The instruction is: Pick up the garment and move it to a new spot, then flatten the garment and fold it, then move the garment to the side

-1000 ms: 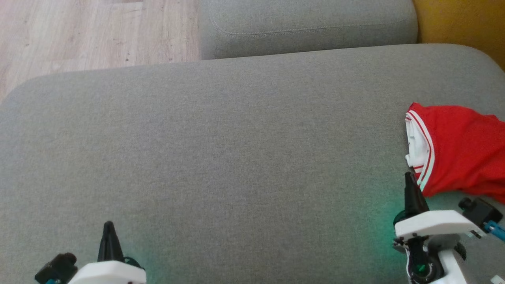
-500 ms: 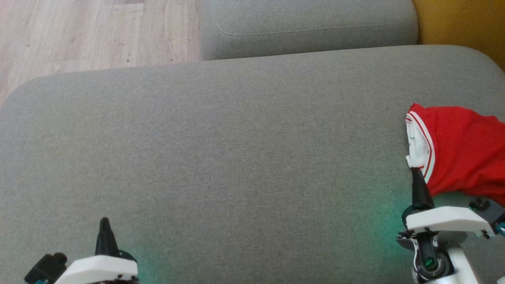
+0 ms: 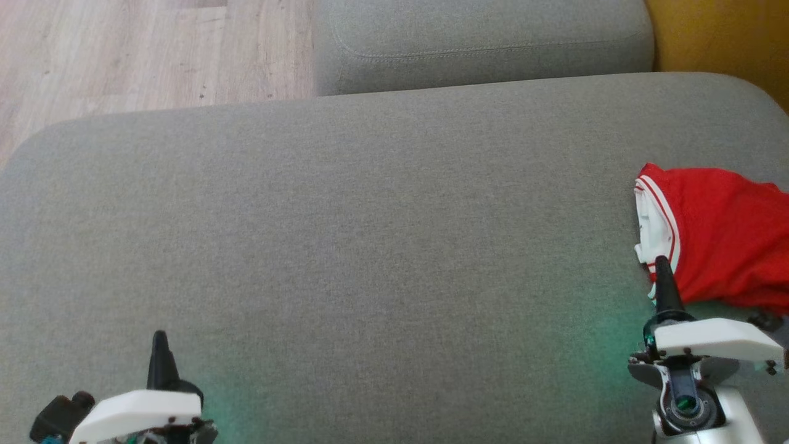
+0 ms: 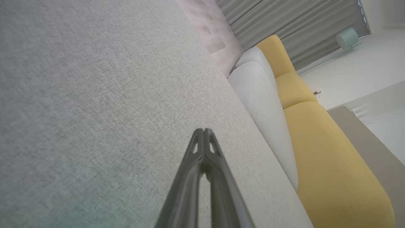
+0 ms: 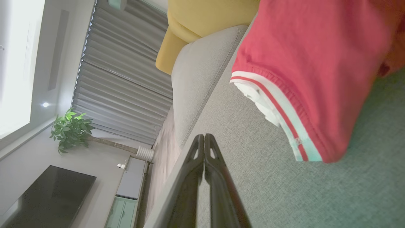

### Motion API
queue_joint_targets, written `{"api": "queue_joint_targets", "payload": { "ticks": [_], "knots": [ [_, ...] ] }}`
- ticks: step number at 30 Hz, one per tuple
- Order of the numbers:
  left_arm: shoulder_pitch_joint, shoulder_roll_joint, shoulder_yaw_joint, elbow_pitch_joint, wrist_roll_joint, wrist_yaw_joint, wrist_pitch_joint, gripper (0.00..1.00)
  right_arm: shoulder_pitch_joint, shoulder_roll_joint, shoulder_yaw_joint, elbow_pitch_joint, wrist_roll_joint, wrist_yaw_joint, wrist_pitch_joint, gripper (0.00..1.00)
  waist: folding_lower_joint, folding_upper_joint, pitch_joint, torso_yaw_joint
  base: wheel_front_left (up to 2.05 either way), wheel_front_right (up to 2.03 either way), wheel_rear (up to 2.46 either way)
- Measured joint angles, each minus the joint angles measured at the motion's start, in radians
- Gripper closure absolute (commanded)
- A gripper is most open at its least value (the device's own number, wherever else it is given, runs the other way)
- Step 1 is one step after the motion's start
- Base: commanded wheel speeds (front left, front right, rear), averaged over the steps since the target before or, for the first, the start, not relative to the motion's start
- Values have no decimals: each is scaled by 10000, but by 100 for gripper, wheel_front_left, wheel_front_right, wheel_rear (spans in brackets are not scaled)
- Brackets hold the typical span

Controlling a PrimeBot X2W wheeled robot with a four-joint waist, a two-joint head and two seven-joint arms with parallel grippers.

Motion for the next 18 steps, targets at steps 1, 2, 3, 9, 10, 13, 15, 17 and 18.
{"api": "queue_joint_targets", "payload": {
  "ticks": [1, 2, 3, 9, 10, 13, 15, 17, 18],
  "knots": [
    [-14, 2, 4, -25, -117, -8, 36, 100, 5, 0, -17, -25, 100, 0, 6, 100, 0, 0, -2, 2, 0, 0, 0],
    [-15, 0, 6, -46, -242, -75, 44, 100, 13, 0, -36, -54, 207, 0, 19, 100, 0, 0, -5, 4, 0, 0, 0],
    [-15, 0, 12, -59, -355, -81, 88, 100, 26, 0, -61, -82, 318, 0, 58, 100, 0, 0, -7, 6, 0, 0, 0],
    [-16, 0, 46, -127, -1091, -92, 236, 100, 221, 0, -207, -224, 982, 0, 194, 100, 0, 0, -22, 17, 0, 0, 0],
    [-18, 0, 54, -134, -1202, -130, 299, 100, 221, 0, -221, -270, 1099, 0, 242, 100, 0, 0, -24, 19, 0, 0, 0],
    [-23, 0, 79, -184, -1570, -176, 385, 100, 221, 2, -249, -364, 1417, 0, 355, 100, 0, 0, -32, 25, 0, 0, 0],
    [-38, -2, 104, -238, -1810, -201, 428, 100, 221, 2, -280, -416, 1638, 0, 370, 100, 0, 0, -36, 28, 0, 0, 0],
    [-54, -2, 121, -259, -1929, -240, 477, 100, 221, 2, -293, -456, 1755, 0, 410, 100, 0, 0, -39, 30, 0, 0, 0],
    [-68, -2, 138, -284, -2061, -259, 483, 100, 221, 2, -309, -489, 1862, 0, 456, 100, 0, 0, -41, 32, 0, 0, 0]
  ]
}}
